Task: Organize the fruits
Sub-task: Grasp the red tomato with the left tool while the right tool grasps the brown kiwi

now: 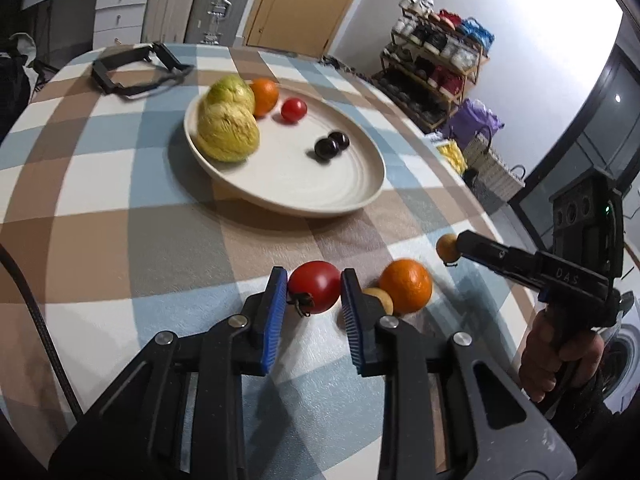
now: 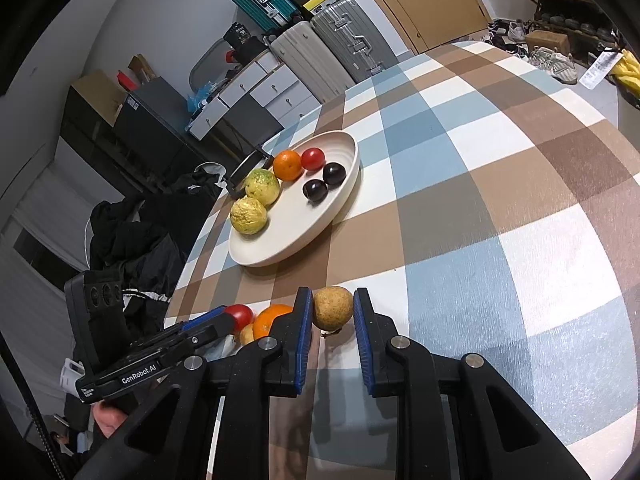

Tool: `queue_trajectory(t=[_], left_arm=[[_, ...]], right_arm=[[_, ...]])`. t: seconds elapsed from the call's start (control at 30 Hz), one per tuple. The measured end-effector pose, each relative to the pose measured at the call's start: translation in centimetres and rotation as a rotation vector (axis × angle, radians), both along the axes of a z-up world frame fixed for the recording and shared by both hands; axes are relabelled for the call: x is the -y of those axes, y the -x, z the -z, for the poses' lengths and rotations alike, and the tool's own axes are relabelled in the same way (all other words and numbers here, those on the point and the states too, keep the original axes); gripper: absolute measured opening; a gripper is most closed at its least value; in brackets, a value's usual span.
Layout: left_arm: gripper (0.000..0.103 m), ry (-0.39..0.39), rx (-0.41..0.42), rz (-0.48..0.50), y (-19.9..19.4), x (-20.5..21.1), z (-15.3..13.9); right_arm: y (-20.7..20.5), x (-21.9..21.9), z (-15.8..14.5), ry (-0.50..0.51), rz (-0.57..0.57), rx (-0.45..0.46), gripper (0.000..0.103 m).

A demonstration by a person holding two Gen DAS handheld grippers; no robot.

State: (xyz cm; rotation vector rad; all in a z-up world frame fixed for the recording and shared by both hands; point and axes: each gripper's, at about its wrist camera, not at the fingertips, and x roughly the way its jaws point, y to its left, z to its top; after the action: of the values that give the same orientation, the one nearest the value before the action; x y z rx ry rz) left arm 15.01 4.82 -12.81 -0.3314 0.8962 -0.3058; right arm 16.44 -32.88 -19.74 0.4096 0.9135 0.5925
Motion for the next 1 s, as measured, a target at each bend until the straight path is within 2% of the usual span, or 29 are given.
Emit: queue_trajectory(t=[0.03, 0.07, 0.2, 0.37, 0.43, 0.47, 0.53, 0.6, 0.63, 0.87, 0.9, 1.0], left_arm=[[0.015, 0.003, 0.008, -0.006, 0.0, -0.2, -0.3], [0.013, 0.003, 0.015, -0.009, -0.1, -0.4, -0.8], [0.013, -0.005, 0.049, 0.005, -0.9, -0.6, -2.4], [0.014, -0.039, 0.027, -0.021, -1.3, -1.1, -2.2], [0.014, -0.029, 0.019, -0.037, -1.1, -1.7, -2.1], [0.016, -0.019, 0.011, -0.042, -1.0, -1.9, -2.0], [0.035, -0.016, 0.003, -0.057, -0.8, -2.3, -1.8], [0.048, -0.026, 0.000, -0.066, -0.7, -2.3, -1.4], [0.049, -0.034, -0.004, -0.068, -0.7, -2.2, -1.1], [0.048, -0.068, -0.053, -0.033, -0.9, -0.9, 0.8], [0.045, -0.076, -0.057, -0.028, -0.9, -0.6, 1.0], [0.025, -0.091, -0.075, 0.012, -0.9, 0.3, 1.5]], right_arm=[[-0.1, 0.0, -0.1, -0.002, -0.001, 0.002, 0.021], [-0.1, -0.1, -0.3, -0.003, -0.004, 0.005, 0.021], [-0.6, -0.3, -1.2, -0.008, -0.016, 0.022, 0.021], [-2.0, -0.7, -2.0, -0.016, -0.024, 0.034, 0.021], [-2.4, -0.9, -1.7, -0.018, -0.031, 0.022, 0.021], [-2.5, -1.0, -1.5, -0.019, -0.035, 0.019, 0.021], [-2.7, -1.2, -1.1, -0.020, -0.038, 0.011, 0.021], [-2.7, -1.3, -0.6, -0.028, -0.038, -0.004, 0.021], [-2.7, -1.3, -0.4, -0.027, -0.040, -0.010, 0.021], [-2.5, -1.3, -0.1, -0.018, -0.040, -0.010, 0.021], [-2.4, -1.3, -0.1, -0.015, -0.040, -0.010, 0.021], [-2.4, -1.2, -0.1, -0.009, -0.040, -0.009, 0.021]])
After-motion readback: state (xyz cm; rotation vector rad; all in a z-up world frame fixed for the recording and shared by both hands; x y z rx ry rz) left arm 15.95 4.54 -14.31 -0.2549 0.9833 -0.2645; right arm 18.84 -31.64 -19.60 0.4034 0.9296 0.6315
